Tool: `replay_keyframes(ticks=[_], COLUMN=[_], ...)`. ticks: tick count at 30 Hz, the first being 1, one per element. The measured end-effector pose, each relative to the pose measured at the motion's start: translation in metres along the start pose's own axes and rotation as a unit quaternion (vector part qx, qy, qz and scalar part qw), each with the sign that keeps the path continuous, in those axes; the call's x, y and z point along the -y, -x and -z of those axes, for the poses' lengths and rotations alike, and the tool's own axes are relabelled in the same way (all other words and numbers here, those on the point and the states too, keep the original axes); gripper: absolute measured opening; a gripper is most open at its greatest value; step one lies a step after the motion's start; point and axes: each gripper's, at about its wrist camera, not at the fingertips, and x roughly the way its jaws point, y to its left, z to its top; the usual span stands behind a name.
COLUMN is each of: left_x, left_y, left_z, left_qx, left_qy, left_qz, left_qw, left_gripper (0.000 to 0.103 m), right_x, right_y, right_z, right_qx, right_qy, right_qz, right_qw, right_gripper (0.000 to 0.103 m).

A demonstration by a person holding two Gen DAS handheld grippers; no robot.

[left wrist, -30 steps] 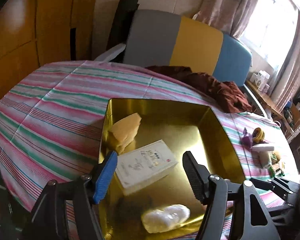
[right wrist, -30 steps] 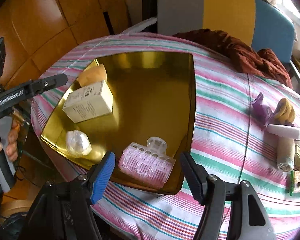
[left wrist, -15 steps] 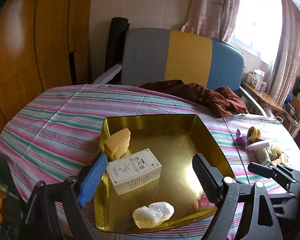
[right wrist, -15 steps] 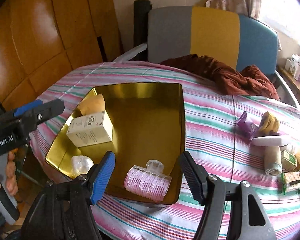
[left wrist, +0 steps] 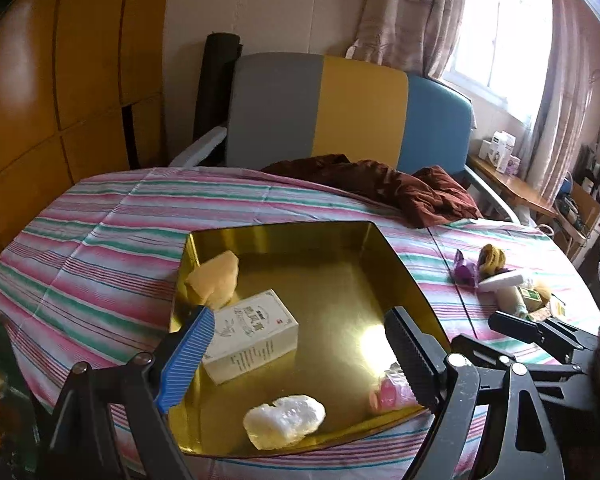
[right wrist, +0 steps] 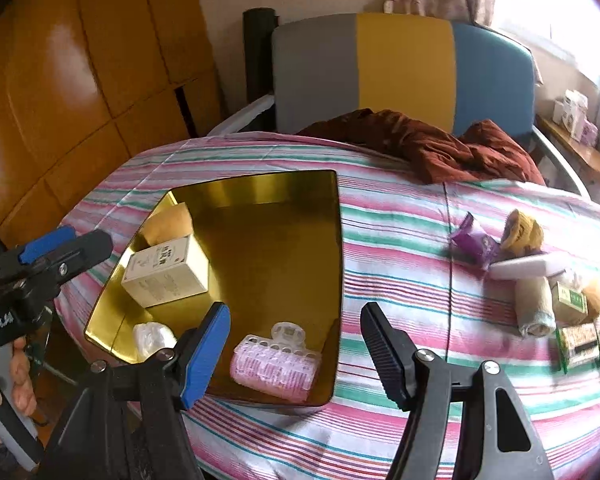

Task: Organize objects
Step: 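Move both grippers back from the tray toward the pile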

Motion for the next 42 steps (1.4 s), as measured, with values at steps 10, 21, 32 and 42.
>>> replay_keyframes(ticks=[10, 21, 32, 42], left_x=[0.027, 0.099, 0.128, 0.137], left_y=[-0.012, -0.029, -0.045, -0.071], left_z=[0.001, -0.015, -0.019, -0.017], left_qx=[-0.019, -0.057, -0.081, -0.110], left_qy=[-0.025, -0.062, -0.088, -0.084], left_qz=[0.034, 0.138, 0.147, 0.140], left_qw=[0.9989, 0.9869, 0.9820, 0.9803], left_gripper=[0.088, 0.087, 0.088, 0.088], right_x=[0.035, 0.168, 0.267, 0.241], right_y=[0.001, 0.045, 0.007, -0.011], right_z=[0.002, -0.015, -0.044, -0.046], right_qx=[-0.004, 0.038, 0.044, 0.032], right_qy=[-0.055, -0.178, -0.263, -0.230], right_qz=[0.000, 0.072, 0.067, -0.206], right_qw=[0.998, 0.981, 0.961, 0.951], right_gripper=[0.069, 0.073, 0.078, 0.079])
